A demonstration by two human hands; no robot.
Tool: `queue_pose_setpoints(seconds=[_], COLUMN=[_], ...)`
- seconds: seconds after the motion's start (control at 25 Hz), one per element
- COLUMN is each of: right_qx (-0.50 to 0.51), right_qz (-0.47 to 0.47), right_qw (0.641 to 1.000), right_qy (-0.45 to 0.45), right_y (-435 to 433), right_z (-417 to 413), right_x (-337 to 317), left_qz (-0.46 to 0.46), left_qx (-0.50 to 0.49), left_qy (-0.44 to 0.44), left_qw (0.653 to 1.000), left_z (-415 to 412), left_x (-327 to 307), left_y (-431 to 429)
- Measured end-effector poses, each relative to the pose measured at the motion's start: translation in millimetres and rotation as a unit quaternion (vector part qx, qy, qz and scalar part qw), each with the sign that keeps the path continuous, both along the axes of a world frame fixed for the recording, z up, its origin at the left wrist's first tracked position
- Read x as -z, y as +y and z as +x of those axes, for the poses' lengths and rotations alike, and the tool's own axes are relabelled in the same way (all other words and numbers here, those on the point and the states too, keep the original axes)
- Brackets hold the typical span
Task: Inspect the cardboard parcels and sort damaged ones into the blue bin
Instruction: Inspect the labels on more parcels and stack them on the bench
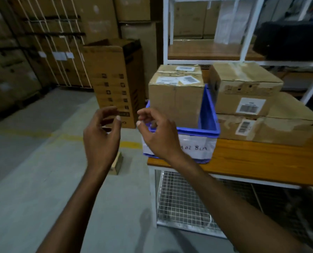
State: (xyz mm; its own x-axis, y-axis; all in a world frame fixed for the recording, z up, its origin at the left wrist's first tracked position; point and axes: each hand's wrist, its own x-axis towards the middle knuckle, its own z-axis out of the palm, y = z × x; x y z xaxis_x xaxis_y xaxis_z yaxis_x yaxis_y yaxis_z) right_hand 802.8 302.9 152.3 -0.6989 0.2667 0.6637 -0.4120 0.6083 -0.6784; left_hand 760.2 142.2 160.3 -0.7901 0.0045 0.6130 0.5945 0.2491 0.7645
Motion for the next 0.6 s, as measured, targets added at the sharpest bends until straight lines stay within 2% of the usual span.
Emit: queue_pose_setpoints(seconds=[0.24, 0.6], right_qx=[-0.078, -0.094], right_qz=[0.007, -0.052], right_qw=[0.996, 0.985], right_qy=[-0.049, -0.134], right_y=[-95, -195], right_z=[-99, -278], right_x=[19, 79], left_qz=[0.019, 0.070], left_qx=[-0.044, -0.127], left_qy=[-0.071, -0.182], left_qw=[0.996, 0.973], left_z=[-86, -242], left_x=[25, 85], left_y=[-87, -216])
